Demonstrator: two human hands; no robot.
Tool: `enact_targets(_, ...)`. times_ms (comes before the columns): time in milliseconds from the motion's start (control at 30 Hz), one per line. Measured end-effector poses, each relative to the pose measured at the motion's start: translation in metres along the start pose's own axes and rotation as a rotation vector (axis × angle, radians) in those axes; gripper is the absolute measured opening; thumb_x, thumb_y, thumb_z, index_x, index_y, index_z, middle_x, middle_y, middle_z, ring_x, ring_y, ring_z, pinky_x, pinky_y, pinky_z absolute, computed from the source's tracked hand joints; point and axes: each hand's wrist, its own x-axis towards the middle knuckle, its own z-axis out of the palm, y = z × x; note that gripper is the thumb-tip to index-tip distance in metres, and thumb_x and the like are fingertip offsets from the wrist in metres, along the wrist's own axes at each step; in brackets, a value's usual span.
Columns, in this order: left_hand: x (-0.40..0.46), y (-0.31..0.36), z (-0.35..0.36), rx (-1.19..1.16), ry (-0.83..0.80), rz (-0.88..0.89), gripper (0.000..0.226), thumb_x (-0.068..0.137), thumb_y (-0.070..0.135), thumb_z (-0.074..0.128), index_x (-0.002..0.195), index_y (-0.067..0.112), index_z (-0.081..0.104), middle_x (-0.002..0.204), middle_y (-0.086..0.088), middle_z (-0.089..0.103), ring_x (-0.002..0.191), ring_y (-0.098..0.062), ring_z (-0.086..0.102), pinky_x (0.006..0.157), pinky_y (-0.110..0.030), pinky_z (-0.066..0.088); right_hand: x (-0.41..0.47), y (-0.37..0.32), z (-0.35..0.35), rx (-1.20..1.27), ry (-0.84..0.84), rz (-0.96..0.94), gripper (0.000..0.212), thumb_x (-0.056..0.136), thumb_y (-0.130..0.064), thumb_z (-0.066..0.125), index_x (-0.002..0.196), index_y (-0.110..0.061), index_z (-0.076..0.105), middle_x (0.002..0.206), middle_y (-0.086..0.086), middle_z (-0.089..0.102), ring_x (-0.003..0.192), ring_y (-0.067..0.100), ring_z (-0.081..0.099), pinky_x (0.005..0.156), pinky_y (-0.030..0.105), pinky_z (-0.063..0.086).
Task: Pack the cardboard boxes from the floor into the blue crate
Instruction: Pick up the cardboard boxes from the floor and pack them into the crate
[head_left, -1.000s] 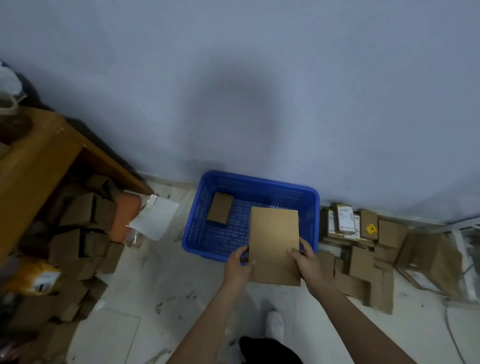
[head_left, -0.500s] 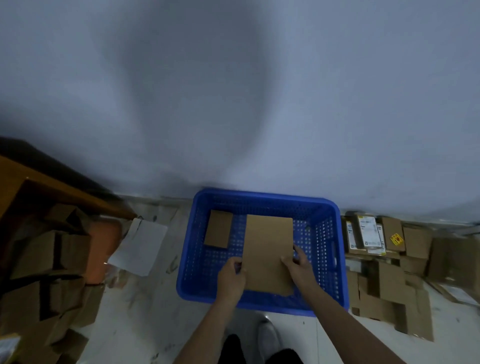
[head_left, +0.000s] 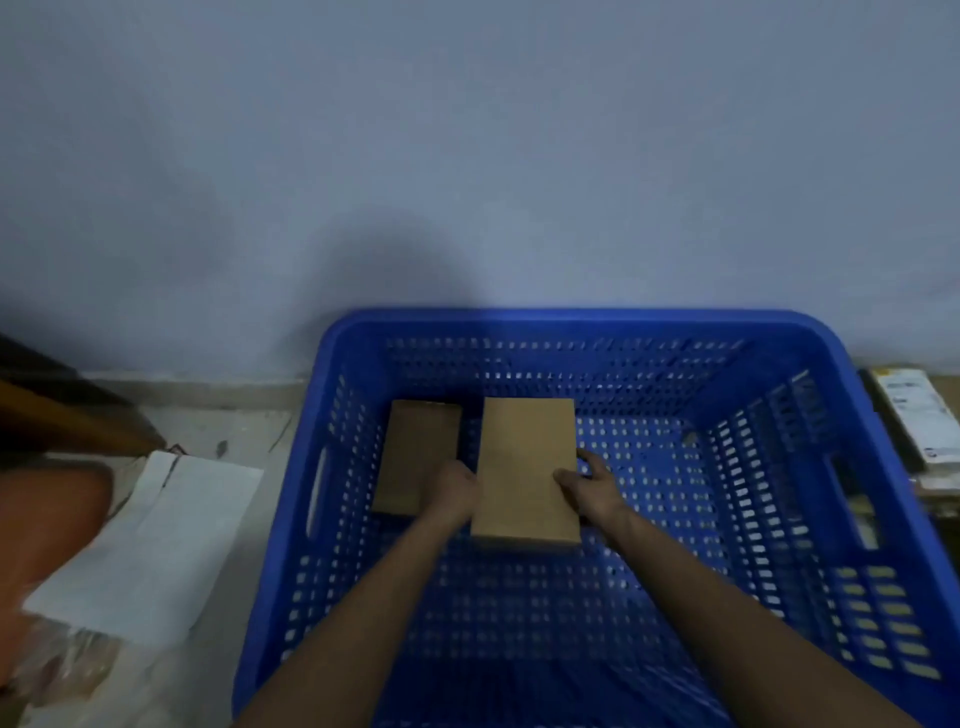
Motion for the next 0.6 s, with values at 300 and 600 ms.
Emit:
enact_targets(300,0.13,-0.013,0.015,0.023,0.07,0.1,0.014,0.086,0.013,0.057,0.073,0.009,0.06,0.085,-0.013,0.07,0.074,-0.026,0.069,0.073,-0.04,0.061,0.101,0.042,0.026,-0.145,-0.031,-0.101,0.054,0.097,-0.018,0.054,0.146,-0.016,0.031,0.137,0.016,0.05,0.11,0.031,0.057,0.086,0.039,0.049)
enact_targets(600,0.101,-0.014,-0.009,0.247,0.224,0.25,0.023,0.09,0.006,0.045,0.069,0.013,0.051,0.082,-0.01,0.063,0.082,-0.026,0.067,0.072,-0.036,0.056,0.107,0.034,0.042,-0.131,-0.042,-0.119,0.057,0.099,-0.02,0.051,0.15,-0.023,0.026,0.14,0.012,0.049,0.119,0.033,0.053,0.1,0.049,0.046)
